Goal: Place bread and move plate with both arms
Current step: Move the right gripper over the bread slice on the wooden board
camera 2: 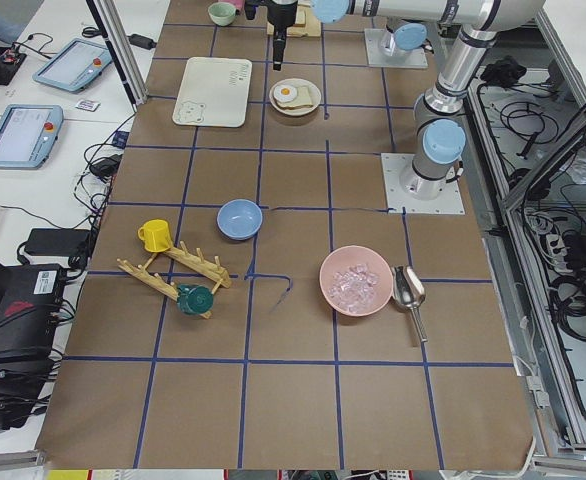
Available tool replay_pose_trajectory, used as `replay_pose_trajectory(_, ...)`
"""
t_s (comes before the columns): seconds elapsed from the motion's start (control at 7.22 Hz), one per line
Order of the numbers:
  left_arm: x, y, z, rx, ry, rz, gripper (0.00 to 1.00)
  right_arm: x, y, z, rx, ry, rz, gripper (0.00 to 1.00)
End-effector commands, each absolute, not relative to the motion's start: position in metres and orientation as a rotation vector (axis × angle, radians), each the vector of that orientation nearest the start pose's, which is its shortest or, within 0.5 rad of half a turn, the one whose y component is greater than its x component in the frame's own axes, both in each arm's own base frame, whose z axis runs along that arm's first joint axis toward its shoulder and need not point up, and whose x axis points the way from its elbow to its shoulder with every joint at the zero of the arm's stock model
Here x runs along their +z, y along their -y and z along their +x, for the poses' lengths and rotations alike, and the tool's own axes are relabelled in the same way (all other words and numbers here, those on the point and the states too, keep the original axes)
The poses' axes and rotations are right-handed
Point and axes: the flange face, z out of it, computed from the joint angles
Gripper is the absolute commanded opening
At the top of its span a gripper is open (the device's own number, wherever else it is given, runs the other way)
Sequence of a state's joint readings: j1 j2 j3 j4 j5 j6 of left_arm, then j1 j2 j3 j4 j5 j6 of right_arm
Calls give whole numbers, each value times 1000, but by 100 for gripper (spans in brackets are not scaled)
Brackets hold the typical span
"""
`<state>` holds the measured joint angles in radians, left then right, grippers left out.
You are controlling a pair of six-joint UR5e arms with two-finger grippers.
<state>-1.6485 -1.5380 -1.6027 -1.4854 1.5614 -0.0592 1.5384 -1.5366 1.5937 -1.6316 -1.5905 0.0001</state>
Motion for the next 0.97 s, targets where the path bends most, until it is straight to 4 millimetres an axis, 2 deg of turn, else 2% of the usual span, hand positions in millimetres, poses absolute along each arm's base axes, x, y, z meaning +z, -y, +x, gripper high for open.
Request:
replay_pose_trajectory(0.0, 498, 477, -172, -151, -3155, 35, 100, 461, 515, 112, -2, -3162, 85, 100)
replay_pose_trajectory(0.14, 498, 477, -172, -149, -3155, 32, 100, 461, 518, 101, -9, -3161, 111, 100)
replay_pose_trajectory(0.28, 503, 475, -172, -166, -3154, 47, 100, 452, 527, 81, 11, -3154, 154, 100)
replay_pose_trajectory(0.55, 499, 478, -173, -153, -3157, 35, 100, 432, 543, 37, 71, -3139, 274, 100)
replay_pose_trajectory(0.83, 500, 475, -172, -156, -3146, 32, 100, 410, 564, 5, 54, -3136, 369, 100)
